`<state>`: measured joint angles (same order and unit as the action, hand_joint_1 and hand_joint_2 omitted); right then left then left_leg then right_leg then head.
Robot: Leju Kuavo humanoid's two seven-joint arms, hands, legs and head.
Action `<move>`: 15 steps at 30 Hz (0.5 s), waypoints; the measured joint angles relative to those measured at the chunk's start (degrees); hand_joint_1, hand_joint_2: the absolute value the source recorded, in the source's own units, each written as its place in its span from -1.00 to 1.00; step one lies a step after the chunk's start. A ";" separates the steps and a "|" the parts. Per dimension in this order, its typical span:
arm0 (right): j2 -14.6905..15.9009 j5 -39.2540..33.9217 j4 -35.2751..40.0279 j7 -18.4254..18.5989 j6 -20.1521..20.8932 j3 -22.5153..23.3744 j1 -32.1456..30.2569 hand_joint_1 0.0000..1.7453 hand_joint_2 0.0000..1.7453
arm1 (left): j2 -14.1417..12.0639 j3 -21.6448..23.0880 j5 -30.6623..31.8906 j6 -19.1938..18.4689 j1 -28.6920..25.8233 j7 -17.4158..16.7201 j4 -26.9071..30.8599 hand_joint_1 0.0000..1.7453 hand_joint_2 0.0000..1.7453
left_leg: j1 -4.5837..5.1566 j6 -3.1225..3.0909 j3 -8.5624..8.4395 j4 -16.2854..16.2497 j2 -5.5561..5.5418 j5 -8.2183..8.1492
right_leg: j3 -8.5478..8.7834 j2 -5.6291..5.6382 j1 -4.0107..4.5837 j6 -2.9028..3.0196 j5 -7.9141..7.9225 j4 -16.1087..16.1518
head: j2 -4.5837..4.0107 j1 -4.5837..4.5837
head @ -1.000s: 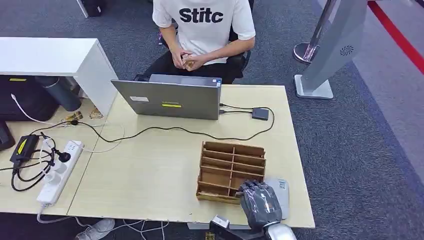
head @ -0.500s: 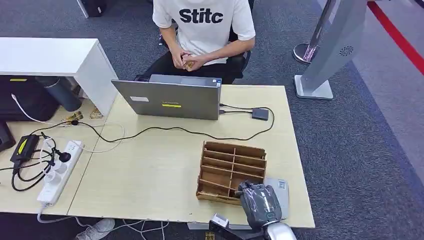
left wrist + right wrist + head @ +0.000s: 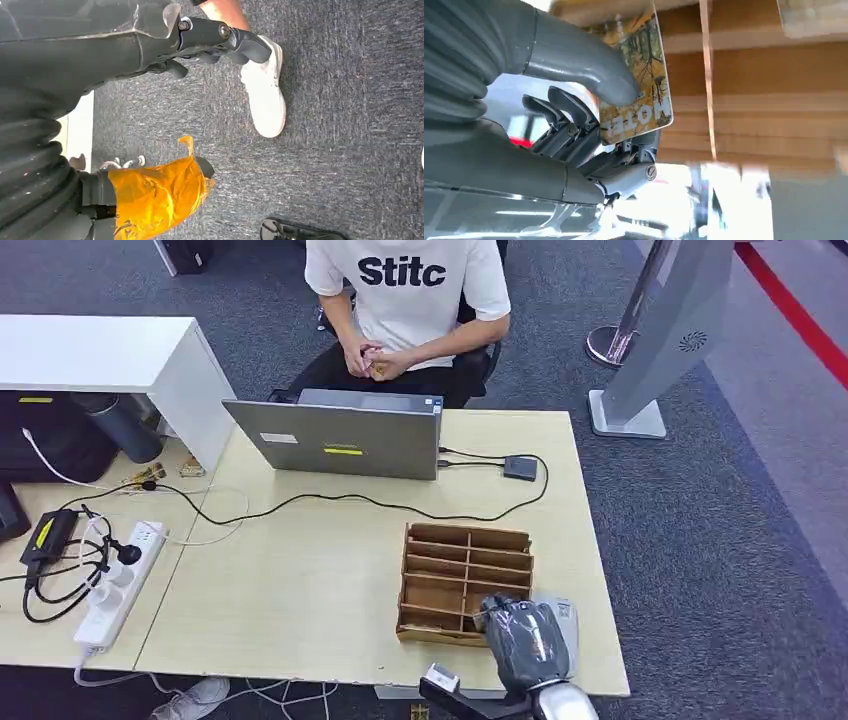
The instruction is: Pass the card to the sensor for recognition and then transmit it.
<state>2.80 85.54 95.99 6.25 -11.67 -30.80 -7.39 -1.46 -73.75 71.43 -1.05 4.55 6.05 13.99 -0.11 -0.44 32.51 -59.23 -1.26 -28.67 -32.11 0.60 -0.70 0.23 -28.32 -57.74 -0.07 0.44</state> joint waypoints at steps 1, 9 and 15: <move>0.04 0.42 1.44 -0.51 -0.58 0.07 0.01 1.00 1.00 | -0.02 0.00 0.00 0.02 0.00 -0.02 0.00 -1.00 1.00 | 0.00 0.00 0.00 0.00 0.00 0.00 | 0.00 0.00 0.00 0.00 0.00 0.00 | 0.00 0.00; 0.07 1.12 14.10 -3.13 -3.02 0.72 0.41 1.00 1.00 | 0.04 -0.02 -0.48 0.04 0.01 -0.09 0.00 -1.00 1.00 | -0.01 0.00 0.01 0.00 0.00 0.00 | 0.01 0.00 0.00 0.00 0.00 -0.01 | 0.00 0.00; 0.07 -0.35 17.56 -3.85 -3.44 0.72 1.54 1.00 1.00 | 0.07 -0.04 -0.46 0.04 0.01 -0.26 0.00 -1.00 1.00 | 0.00 0.00 0.01 0.00 0.00 0.00 | 0.01 0.00 0.00 0.00 0.00 -0.01 | 0.00 0.00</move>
<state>2.86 85.20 113.55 2.40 -15.10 -30.08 -5.86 -1.40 -73.79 70.97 -1.01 4.57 5.79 13.99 -0.11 -0.44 32.51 -59.23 -1.26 -28.67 -32.09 0.60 -0.70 0.23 -28.32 -57.75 -0.07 0.44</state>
